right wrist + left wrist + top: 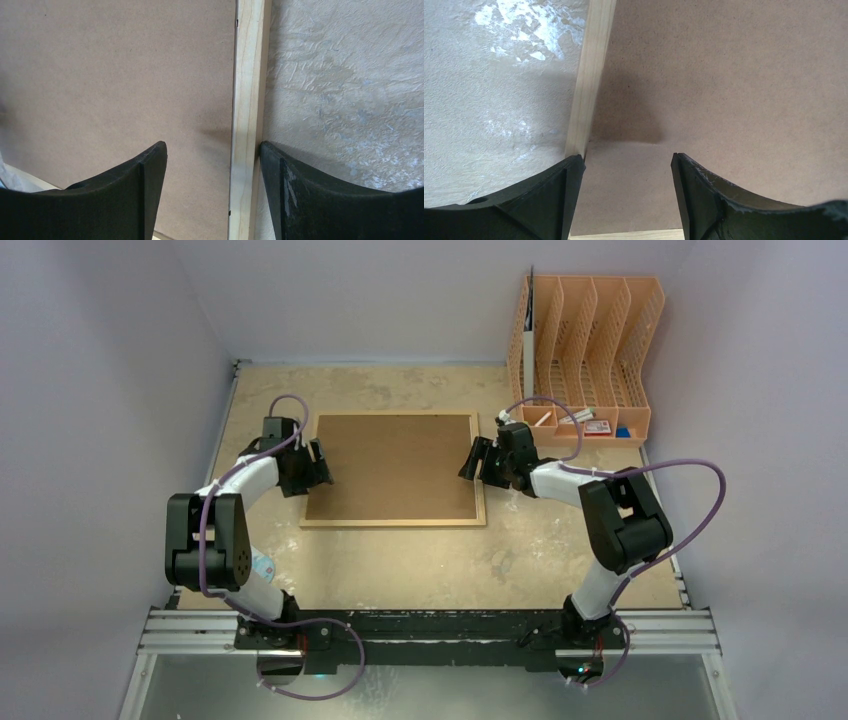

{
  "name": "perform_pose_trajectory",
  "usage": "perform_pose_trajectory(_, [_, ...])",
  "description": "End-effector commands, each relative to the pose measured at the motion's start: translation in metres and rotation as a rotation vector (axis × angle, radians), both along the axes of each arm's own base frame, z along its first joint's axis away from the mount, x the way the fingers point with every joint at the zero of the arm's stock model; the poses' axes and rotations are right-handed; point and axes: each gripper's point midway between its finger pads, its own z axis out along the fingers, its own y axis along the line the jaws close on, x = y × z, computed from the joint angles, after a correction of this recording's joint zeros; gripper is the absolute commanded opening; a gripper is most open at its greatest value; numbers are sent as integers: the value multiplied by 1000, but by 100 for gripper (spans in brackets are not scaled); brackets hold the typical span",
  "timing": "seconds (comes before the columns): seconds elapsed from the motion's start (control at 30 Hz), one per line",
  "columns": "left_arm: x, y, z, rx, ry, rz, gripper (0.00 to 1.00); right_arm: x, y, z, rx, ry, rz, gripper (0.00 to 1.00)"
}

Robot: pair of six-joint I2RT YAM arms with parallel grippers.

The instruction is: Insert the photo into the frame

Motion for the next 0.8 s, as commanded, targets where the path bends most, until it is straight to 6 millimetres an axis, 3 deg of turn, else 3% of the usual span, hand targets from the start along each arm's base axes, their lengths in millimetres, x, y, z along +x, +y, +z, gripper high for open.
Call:
perform_pose_trajectory(0.0, [-9,-14,-14,-64,41,-40,68,-50,-18,-57,-88,226,21,72])
perform_pose_trajectory(0.23, [-6,-42,-3,-213,4,-121,63,-52,-12,-55,-62,217,63,72])
perform_pose_trajectory(0.37, [-7,-47,-3,-240,2,-139,62,-53,-9,-55,-53,211,84,71])
perform_pose_trajectory(0.53, [-4,-27,2,-131,-5,-81,62,-53,-12,-54,-65,210,73,71])
perform_pose_trajectory(0.77, [17,-10,49,-40,-133,-37,69,-50,-23,-47,-103,190,20,71])
